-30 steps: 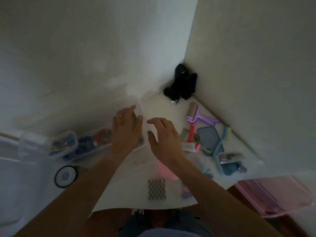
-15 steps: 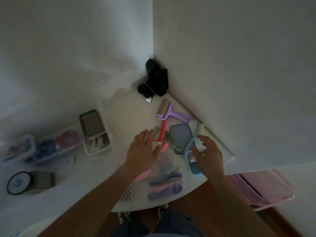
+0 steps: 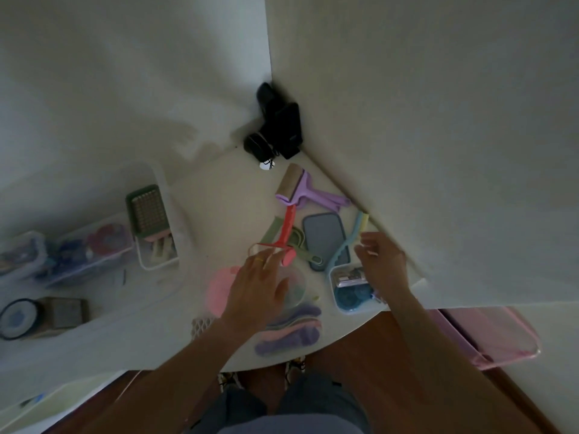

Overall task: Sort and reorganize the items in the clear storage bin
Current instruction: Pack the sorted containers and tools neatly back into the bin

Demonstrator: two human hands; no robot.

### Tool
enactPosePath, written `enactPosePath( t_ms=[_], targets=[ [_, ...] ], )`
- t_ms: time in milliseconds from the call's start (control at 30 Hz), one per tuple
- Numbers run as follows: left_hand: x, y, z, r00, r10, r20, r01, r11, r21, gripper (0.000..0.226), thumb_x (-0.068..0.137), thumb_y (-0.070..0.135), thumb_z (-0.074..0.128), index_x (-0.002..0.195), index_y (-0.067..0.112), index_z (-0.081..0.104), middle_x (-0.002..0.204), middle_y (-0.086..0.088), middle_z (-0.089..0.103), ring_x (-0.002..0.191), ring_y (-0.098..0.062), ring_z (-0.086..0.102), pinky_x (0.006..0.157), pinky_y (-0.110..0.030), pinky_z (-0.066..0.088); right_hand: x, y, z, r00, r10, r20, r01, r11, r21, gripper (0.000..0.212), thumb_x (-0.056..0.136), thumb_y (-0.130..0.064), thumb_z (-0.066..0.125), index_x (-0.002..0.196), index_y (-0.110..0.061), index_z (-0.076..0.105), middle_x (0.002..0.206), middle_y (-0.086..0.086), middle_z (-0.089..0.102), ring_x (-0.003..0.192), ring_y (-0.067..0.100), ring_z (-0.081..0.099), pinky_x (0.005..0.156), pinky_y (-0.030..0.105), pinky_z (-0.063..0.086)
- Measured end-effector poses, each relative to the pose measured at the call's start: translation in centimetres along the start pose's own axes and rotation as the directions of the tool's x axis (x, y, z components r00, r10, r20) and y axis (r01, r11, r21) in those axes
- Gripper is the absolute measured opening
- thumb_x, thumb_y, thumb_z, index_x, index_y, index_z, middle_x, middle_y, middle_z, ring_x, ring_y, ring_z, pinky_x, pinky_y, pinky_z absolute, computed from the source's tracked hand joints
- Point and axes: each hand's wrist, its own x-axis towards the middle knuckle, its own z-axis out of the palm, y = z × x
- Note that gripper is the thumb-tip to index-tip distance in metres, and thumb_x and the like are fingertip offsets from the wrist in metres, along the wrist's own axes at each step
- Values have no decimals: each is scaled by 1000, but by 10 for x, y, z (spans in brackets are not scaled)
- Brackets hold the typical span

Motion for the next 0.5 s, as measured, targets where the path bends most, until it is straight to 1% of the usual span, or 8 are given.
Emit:
enactPosePath(
  t_ms=[33, 100, 167, 233, 300, 333, 400, 500],
  targets=[
    [0, 5, 3, 1000, 19, 2, -19, 1000, -18, 56, 84, 25, 68, 136, 16, 51, 128, -9, 62, 110, -27, 61, 92, -39, 52, 18, -8, 7, 998, -49, 27, 51, 997, -60, 23, 88, -22, 68, 110, -18, 66, 103, -1, 72, 90, 15, 68, 85, 28, 53],
    [-1, 14, 11, 999, 34, 33, -32, 998, -54, 49, 90, 30, 58, 137, 18, 50, 129, -5, 59, 111, -23, 56, 94, -35, 49, 55, -20, 22, 988, -125, 86, 141, 968, -209, 23, 86, -22, 66, 108, -18, 65, 101, 7, 73, 92, 27, 69, 84, 35, 54],
    [-1, 24, 23, 997, 51, 61, -47, 996, -72, 44, 95, 35, 47, 136, 20, 49, 129, -2, 56, 113, -21, 53, 94, -32, 47, 85, -27, 38, 977, -137, 165, 192, 901, -388, 33, 85, -24, 65, 115, -13, 61, 108, 15, 69, 99, 35, 66, 84, 37, 52],
    [-1, 34, 38, 997, 44, 71, -36, 994, -102, 40, 95, 32, 53, 134, 20, 51, 126, -2, 57, 110, -20, 54, 92, -31, 47, 102, -31, 52, 970, -90, 224, 201, 814, -545, 43, 84, -26, 66, 122, -9, 57, 118, 17, 64, 109, 37, 61, 88, 38, 50],
    [1, 43, 53, 997, 37, 73, -27, 990, -140, 41, 94, 27, 60, 134, 19, 53, 125, -5, 60, 108, -22, 58, 90, -33, 49, 112, -28, 65, 969, -65, 239, 208, 737, -643, 46, 82, -22, 68, 123, -7, 55, 123, 16, 61, 114, 36, 60, 92, 39, 50],
    [3, 48, 59, 997, 34, 74, -22, 987, -158, 42, 94, 26, 60, 135, 19, 53, 126, -7, 60, 109, -23, 59, 91, -34, 49, 116, -25, 70, 973, -53, 226, 194, 721, -666, 46, 81, -18, 69, 123, -6, 55, 123, 16, 62, 114, 35, 60, 92, 39, 50],
    [7, 56, 67, 996, 23, 90, -5, 981, -194, 43, 97, 26, 57, 139, 22, 49, 131, -7, 58, 115, -22, 57, 94, -32, 48, 122, -20, 75, 983, -32, 178, 141, 755, -641, 48, 80, -10, 70, 125, -5, 54, 120, 16, 64, 113, 35, 62, 91, 40, 52],
    [13, 67, 78, 990, 10, 142, 25, 970, -241, 45, 100, 28, 53, 143, 28, 40, 133, -5, 54, 119, -18, 56, 96, -28, 47, 128, -15, 75, 987, -21, 160, 113, 797, -593, 45, 81, -10, 67, 124, -7, 55, 120, 16, 65, 114, 35, 62, 91, 40, 52]
  ],
)
